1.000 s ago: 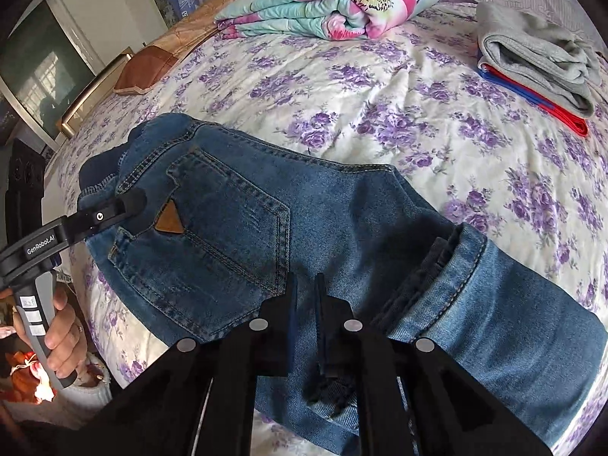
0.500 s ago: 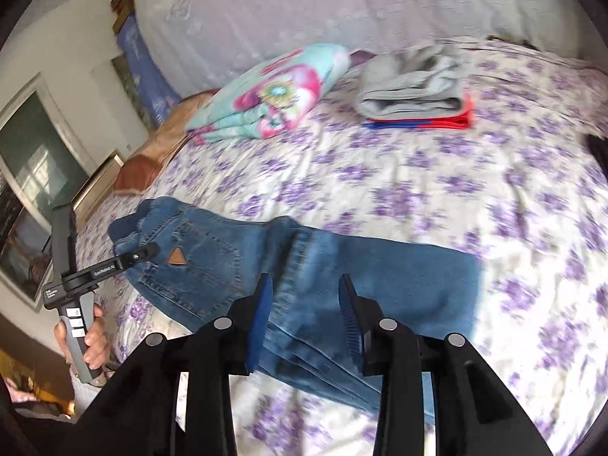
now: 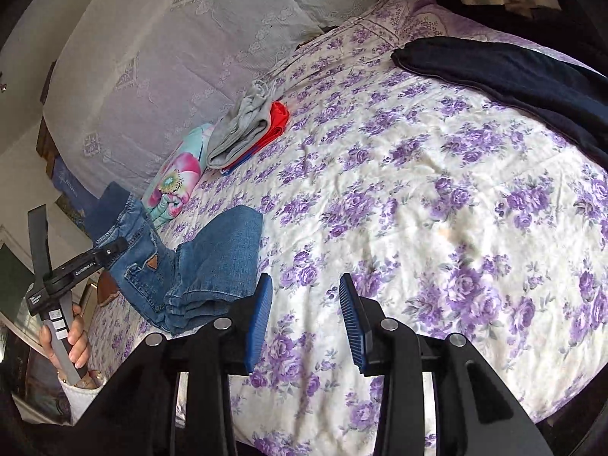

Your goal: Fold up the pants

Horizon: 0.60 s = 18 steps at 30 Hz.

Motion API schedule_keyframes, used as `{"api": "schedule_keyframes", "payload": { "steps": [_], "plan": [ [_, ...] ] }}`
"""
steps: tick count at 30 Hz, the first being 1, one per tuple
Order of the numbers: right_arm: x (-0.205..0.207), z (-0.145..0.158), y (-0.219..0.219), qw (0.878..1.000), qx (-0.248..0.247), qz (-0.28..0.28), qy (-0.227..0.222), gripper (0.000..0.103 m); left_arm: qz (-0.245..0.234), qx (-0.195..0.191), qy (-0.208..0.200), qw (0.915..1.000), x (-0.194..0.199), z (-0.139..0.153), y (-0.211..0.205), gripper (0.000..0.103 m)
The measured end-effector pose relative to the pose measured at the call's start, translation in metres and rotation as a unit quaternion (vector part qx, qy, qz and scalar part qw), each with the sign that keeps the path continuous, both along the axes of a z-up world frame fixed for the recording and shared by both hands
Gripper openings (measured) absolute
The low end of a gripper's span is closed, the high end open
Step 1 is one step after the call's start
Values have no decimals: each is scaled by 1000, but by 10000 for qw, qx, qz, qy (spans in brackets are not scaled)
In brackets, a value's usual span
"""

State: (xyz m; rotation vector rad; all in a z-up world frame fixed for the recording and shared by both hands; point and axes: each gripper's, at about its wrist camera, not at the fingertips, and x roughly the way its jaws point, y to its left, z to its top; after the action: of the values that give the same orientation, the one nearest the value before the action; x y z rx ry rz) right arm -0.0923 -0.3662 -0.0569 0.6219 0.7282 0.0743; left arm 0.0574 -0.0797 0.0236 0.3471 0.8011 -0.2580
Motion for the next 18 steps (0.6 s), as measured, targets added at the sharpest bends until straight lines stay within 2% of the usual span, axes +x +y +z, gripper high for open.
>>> {"api": "schedule_keyframes", "payload": {
  "steps": [5, 6, 7, 8, 9, 10, 11, 13, 15, 17, 18],
  "plan": [
    [0, -9, -6, 9999, 115, 38, 2, 38, -470, 472, 404, 9970, -4, -40, -72, 35],
    [2, -12, -5, 9999, 140, 64, 23, 38, -558, 495, 559, 9956, -3, -50, -85, 45],
    [6, -16, -4, 9998, 163, 94, 60, 38, -703, 328, 966, 9923, 3, -62, -96, 63],
    [8, -19, -2, 9997, 181, 124, 106, 38, -777, 218, 1391, 9870, 9, -77, -106, 73],
    [12, -23, 0, 9996, 182, 158, 167, 38, -808, 285, 1466, 9855, 9, -85, -115, 85],
    [16, -25, 3, 9994, 169, 213, 227, 38, -822, 470, 1282, 9872, 1, -86, -123, 90],
    [19, -27, 6, 9991, 155, 277, 271, 38, -924, 558, 1140, 9876, -9, -83, -128, 90],
    [24, -27, 9, 9988, 118, 359, 320, 38, -1217, 308, 1060, 9864, -24, -66, -122, 90],
    [31, -24, 11, 9986, 37, 396, 354, 38, -1315, -163, 1092, 9851, -30, -44, -101, 90],
    [43, -17, 15, 9980, -51, 530, 349, 38, -1258, -748, 1058, 9836, -29, -19, -73, 90],
    [50, -12, 20, 9973, -56, 648, 330, 40, -1085, -925, 929, 9854, -27, -8, -56, 90]
  ]
}}
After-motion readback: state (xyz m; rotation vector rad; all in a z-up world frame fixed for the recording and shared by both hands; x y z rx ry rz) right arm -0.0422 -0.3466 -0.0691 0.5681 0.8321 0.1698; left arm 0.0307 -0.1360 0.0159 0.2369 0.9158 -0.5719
